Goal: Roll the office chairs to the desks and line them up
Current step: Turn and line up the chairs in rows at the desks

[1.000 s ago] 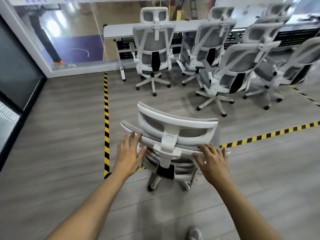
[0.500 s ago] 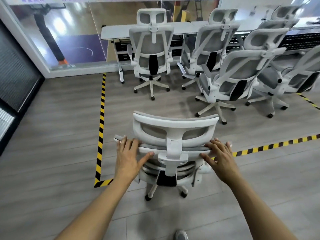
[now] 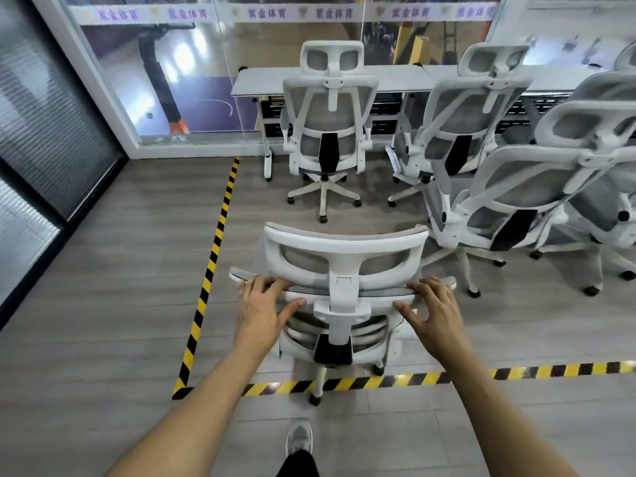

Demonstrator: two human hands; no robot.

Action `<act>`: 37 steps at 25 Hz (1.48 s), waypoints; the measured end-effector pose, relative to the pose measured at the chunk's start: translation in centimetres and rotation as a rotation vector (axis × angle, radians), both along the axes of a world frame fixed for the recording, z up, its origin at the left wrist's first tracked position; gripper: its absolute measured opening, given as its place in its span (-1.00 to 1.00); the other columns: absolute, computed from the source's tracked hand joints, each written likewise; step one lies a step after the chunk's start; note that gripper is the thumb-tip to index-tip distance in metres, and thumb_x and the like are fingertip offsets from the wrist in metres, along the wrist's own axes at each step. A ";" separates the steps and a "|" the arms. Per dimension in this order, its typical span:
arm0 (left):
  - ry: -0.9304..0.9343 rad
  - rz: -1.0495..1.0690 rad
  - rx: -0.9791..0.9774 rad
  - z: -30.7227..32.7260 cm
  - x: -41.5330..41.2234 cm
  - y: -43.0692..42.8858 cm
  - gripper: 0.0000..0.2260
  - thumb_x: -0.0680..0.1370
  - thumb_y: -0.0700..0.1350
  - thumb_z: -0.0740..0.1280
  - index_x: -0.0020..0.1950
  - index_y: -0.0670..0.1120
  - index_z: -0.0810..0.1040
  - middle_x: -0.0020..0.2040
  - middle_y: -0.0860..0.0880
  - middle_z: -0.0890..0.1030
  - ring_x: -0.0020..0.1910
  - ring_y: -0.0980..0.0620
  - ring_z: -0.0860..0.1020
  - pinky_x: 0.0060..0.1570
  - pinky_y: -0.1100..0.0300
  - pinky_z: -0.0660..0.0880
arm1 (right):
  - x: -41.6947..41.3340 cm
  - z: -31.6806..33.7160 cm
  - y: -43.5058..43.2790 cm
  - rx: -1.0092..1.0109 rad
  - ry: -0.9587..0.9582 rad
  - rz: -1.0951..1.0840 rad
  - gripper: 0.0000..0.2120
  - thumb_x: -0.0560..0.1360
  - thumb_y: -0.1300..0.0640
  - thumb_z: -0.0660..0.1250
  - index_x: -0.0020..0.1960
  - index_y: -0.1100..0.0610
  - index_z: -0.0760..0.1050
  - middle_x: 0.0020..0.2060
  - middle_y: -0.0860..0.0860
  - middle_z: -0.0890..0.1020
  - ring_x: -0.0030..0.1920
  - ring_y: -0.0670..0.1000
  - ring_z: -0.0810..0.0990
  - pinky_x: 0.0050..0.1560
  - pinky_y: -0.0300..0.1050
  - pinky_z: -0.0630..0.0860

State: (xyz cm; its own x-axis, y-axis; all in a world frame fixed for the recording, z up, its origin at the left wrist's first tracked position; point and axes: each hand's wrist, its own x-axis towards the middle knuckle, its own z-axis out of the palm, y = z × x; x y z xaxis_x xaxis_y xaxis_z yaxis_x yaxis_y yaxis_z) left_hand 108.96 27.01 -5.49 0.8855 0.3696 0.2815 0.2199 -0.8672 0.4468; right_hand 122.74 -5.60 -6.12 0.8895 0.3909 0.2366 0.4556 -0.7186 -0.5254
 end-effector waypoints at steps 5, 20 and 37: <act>-0.039 0.028 -0.009 -0.3 9.9 2.4 -0.60 0.50 0.37 0.25 0.13 0.14 0.59 0.12 -0.02 0.52 0.21 -0.07 0.40 0.27 -0.21 0.40 | 9.8 0.3 2.8 0.020 0.027 -0.005 -0.50 0.50 -0.28 0.34 0.32 -0.01 0.51 0.33 -0.05 0.45 0.46 0.00 0.26 0.49 -0.02 0.24; -0.052 0.088 -0.034 0.4 37.3 10.5 -0.59 0.51 0.33 0.25 0.16 0.08 0.60 0.15 -0.06 0.56 0.31 -0.13 0.38 0.34 -0.21 0.35 | 39.0 1.2 12.0 0.056 0.102 0.081 -0.44 0.48 -0.34 0.30 0.32 0.00 0.51 0.36 -0.04 0.42 0.52 -0.01 0.19 0.54 0.05 0.19; 0.130 0.152 -0.104 2.0 50.0 15.3 -0.61 0.53 0.22 0.32 0.24 0.03 0.55 0.25 -0.11 0.55 0.44 -0.26 0.30 0.39 -0.22 0.30 | 53.8 2.2 18.2 -0.055 0.044 0.175 -0.45 0.54 -0.32 0.26 0.30 0.08 0.51 0.25 0.00 0.52 0.41 0.07 0.35 0.46 0.12 0.31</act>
State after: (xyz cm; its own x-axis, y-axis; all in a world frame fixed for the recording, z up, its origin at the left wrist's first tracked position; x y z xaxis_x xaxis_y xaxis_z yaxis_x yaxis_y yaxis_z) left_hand 158.97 42.27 -3.49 0.8436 0.5230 0.1218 0.4065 -0.7702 0.4915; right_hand 176.51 12.58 -3.93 0.8159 0.5517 0.1728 0.5534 -0.6588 -0.5096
